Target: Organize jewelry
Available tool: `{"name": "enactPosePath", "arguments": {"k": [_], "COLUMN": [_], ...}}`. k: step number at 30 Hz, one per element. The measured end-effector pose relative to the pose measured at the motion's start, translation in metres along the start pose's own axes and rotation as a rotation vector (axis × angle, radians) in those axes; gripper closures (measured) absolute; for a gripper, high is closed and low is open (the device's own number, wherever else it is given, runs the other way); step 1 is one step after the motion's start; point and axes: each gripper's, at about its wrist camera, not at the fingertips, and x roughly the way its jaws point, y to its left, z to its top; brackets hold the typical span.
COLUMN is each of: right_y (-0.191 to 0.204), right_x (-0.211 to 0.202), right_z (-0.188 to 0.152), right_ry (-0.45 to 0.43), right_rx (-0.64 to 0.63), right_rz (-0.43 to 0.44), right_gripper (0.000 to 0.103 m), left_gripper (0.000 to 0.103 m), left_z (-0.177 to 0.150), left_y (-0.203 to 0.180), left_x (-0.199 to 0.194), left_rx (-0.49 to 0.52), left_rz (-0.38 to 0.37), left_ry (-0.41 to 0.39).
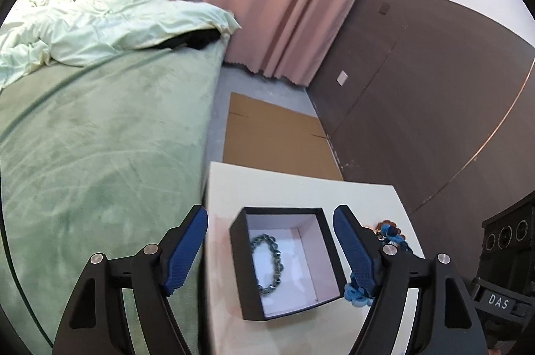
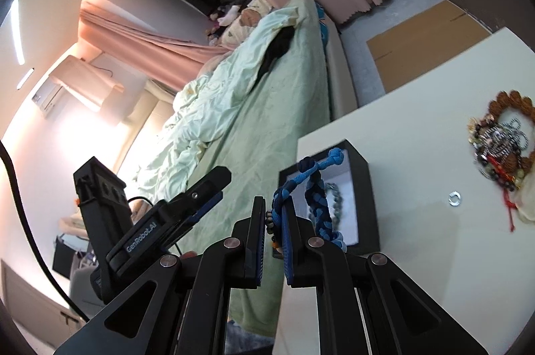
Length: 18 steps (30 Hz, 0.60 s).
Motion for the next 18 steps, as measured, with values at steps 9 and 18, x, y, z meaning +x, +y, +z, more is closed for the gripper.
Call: {"name": "enactPosePath", "arguments": {"k": [9,18], "right_y": [0.013,0.021], "right_x": [0.023,0.034], "right_z": [0.006,0.003], "right_ry": [-0.011,0.002], "right_rx": [-0.018,-0.025], "right_rz": [0.043,0.03], "right_gripper": [0.092,0.028], "left_gripper": [0.024,0.02], "left_z": [0.004,0.001], "left_y": [0.019,0.019], "left_x": [-0.015,-0.018], "left_rx": [-0.035,-0.036], "left_rz": [0.023,0.02], "left_ry": [-0.032,-0.027]}}
